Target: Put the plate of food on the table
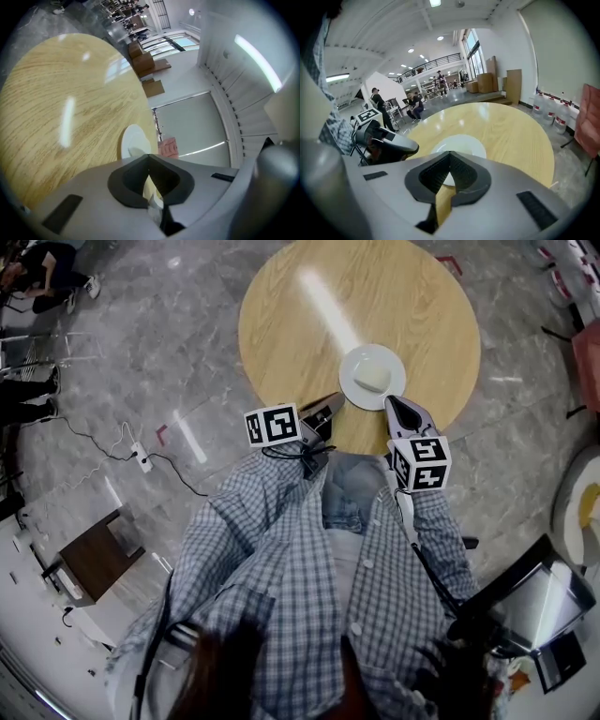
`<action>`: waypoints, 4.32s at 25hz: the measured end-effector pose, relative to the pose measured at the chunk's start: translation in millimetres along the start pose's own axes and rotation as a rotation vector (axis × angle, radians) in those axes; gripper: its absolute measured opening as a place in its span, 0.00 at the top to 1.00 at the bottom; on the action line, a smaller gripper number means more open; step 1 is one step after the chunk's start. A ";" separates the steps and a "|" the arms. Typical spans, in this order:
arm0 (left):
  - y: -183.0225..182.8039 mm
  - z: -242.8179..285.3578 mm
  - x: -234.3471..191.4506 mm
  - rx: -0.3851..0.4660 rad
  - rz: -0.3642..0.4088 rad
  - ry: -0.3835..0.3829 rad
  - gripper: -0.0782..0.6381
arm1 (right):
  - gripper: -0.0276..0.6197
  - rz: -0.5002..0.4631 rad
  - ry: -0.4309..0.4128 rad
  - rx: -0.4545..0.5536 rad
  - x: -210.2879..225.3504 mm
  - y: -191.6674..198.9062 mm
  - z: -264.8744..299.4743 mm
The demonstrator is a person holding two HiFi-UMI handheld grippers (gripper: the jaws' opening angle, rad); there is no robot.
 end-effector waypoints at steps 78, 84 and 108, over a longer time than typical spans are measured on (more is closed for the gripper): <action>-47.6 -75.9 150.8 0.140 0.187 0.335 0.88 | 0.95 0.121 0.007 0.394 -51.8 -92.2 -114.2; -56.9 -44.8 155.2 0.167 0.195 0.296 0.88 | 0.95 0.100 -0.034 0.377 -19.2 -110.6 -105.1; -66.1 -34.3 150.4 0.255 0.197 0.219 0.88 | 0.95 0.018 -0.142 0.304 -9.8 -125.1 -76.7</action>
Point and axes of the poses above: the fingertips, and each gripper's own axes: z forward along the fingers, x to its right, y out of its underside, the point moved 2 cm from there along -z, backward along the fingers, and after that the axes turned 9 degrees about z, right-handed, at the moved point
